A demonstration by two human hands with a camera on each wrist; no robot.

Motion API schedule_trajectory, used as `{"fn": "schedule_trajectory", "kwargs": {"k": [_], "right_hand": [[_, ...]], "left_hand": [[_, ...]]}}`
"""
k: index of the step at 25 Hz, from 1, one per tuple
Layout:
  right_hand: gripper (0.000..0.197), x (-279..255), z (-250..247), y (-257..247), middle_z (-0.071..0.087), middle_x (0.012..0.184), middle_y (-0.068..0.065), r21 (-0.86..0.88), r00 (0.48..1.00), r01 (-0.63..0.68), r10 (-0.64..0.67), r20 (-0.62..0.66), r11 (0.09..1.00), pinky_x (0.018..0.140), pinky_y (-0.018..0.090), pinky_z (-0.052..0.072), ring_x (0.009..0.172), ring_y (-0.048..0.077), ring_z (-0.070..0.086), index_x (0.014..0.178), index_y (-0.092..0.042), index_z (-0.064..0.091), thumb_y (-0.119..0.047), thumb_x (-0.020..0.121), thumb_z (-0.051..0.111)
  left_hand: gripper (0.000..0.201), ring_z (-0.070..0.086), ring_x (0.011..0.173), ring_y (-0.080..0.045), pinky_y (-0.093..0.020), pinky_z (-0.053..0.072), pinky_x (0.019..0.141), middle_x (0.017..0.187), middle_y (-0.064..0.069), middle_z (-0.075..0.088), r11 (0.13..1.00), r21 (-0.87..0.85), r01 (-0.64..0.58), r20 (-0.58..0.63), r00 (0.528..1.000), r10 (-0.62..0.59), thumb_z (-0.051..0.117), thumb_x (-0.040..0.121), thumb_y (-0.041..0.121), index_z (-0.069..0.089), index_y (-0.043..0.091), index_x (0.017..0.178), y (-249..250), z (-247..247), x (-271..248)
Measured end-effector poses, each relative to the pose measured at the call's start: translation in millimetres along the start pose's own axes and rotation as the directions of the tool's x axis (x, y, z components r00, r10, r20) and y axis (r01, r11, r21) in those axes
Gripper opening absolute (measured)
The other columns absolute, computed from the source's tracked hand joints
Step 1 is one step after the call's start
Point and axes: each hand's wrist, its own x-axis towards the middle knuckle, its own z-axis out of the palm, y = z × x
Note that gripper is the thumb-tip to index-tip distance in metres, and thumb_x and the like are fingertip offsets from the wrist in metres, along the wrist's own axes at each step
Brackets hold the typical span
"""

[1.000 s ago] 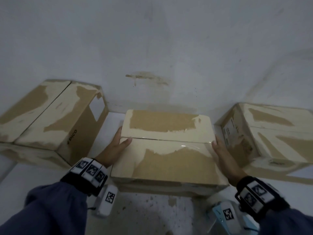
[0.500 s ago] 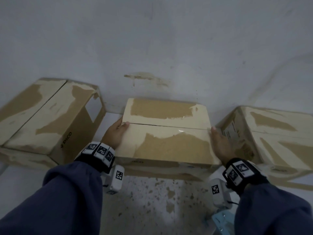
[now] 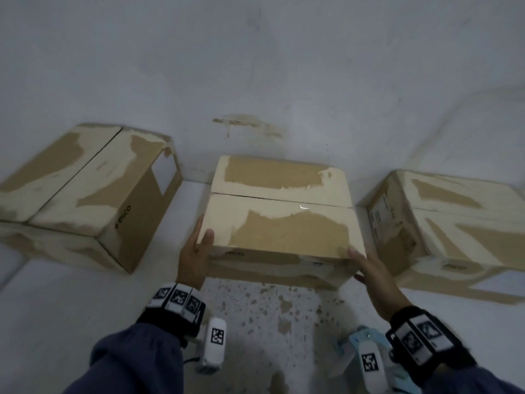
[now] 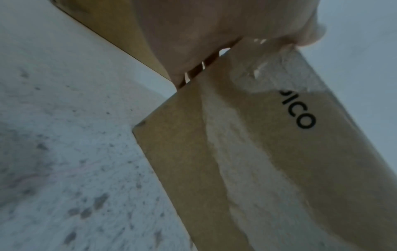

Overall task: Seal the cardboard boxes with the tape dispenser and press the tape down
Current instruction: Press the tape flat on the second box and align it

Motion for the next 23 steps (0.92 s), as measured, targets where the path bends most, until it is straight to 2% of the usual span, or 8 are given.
{"fn": "schedule_trajectory", "kwargs": {"k": [2,4,8,12,15,18,20,23], "right_hand": [[0.076,-2.9,-1.6,3.8,0.057,0.119,-0.014,-0.006,0.998,0.049,-0.049,0.028,0.999,0.087,0.025,0.046,0.109,0.003,0.053,0.134,-0.030,0.042,-0.046,0.066,0.074],[0.067,-2.2,-4.5,9.2,0.059,0.122,-0.008,-0.027,0.997,0.076,-0.076,0.010,0.997,0.087,0.028,0.048,0.113,0.010,0.055,0.134,-0.024,0.046,-0.034,0.075,0.074],[0.072,-6.5,-7.9,20.1,0.070,0.111,-0.004,0.082,0.991,0.108,-0.101,-0.086,0.991,0.083,0.028,0.054,0.103,0.011,0.064,0.118,-0.023,0.061,-0.052,0.056,0.082],[0.103,-15.1,-12.6,28.7,0.069,0.111,-0.004,0.181,0.998,0.049,-0.041,-0.048,0.982,0.079,0.022,0.053,0.101,0.007,0.066,0.122,-0.012,0.057,-0.068,0.039,0.081],[0.106,-14.9,-15.0,36.7,0.060,0.127,0.001,0.199,0.999,0.027,-0.020,-0.040,0.980,0.093,0.035,0.047,0.117,0.015,0.056,0.132,-0.012,0.051,-0.069,0.047,0.078],[0.058,-14.1,-11.7,35.9,0.064,0.107,-0.002,0.192,0.993,0.058,-0.037,-0.111,0.980,0.093,0.037,0.049,0.105,0.013,0.059,0.115,-0.012,0.059,-0.049,0.072,0.071],[0.019,-16.0,-7.1,36.3,0.067,0.094,-0.007,0.098,0.983,0.107,-0.091,-0.158,0.989,0.081,0.025,0.054,0.091,0.006,0.063,0.102,-0.015,0.062,-0.023,0.085,0.064],[0.015,-16.4,-6.4,40.6,0.069,0.089,-0.009,-0.025,0.968,0.174,-0.176,-0.180,0.984,0.064,0.013,0.053,0.078,-0.003,0.065,0.096,-0.020,0.065,-0.009,0.086,0.064]], "left_hand": [[0.060,0.059,0.087,-0.019,-0.012,0.044,0.072,0.094,-0.019,0.064,0.999,0.050,0.018,-0.077,0.997,-0.014,0.048,0.092,0.031,0.042,-0.016,0.129,-1.0,0.7,-3.2],[0.058,0.058,0.068,-0.014,-0.014,0.045,0.058,0.074,-0.018,0.058,0.999,0.017,0.050,-0.110,0.993,-0.048,0.052,0.092,0.026,0.042,-0.023,0.120,-0.5,-0.5,-4.8],[0.068,0.054,0.115,-0.038,-0.044,0.041,0.102,0.123,-0.030,0.057,0.984,-0.141,0.110,-0.070,0.990,-0.121,0.058,0.083,0.047,0.054,-0.009,0.121,-13.0,-5.7,-15.9],[0.060,0.058,0.104,-0.028,-0.044,0.044,0.097,0.107,-0.013,0.064,0.944,-0.278,0.175,-0.046,0.980,-0.195,0.064,0.060,0.069,0.071,0.018,0.089,-31.2,-13.1,-17.6],[0.085,0.057,0.114,-0.032,-0.044,0.044,0.103,0.121,-0.016,0.062,0.924,-0.317,0.211,-0.084,0.965,-0.250,0.060,0.057,0.067,0.064,0.007,0.117,-23.3,-11.4,-16.7],[0.087,0.057,0.115,-0.032,-0.045,0.044,0.103,0.123,-0.016,0.061,0.925,-0.312,0.216,-0.097,0.962,-0.257,0.057,0.059,0.066,0.060,0.006,0.123,-23.0,-8.1,-17.0],[0.087,0.058,0.113,-0.031,-0.045,0.045,0.103,0.121,-0.015,0.062,0.926,-0.313,0.209,-0.115,0.960,-0.256,0.057,0.060,0.066,0.061,0.006,0.123,-23.9,-5.6,-19.0],[0.079,0.059,0.111,-0.031,-0.045,0.045,0.102,0.115,-0.014,0.064,0.928,-0.301,0.218,-0.107,0.960,-0.260,0.057,0.061,0.066,0.064,0.009,0.116,-25.8,-6.4,-19.0]]}}
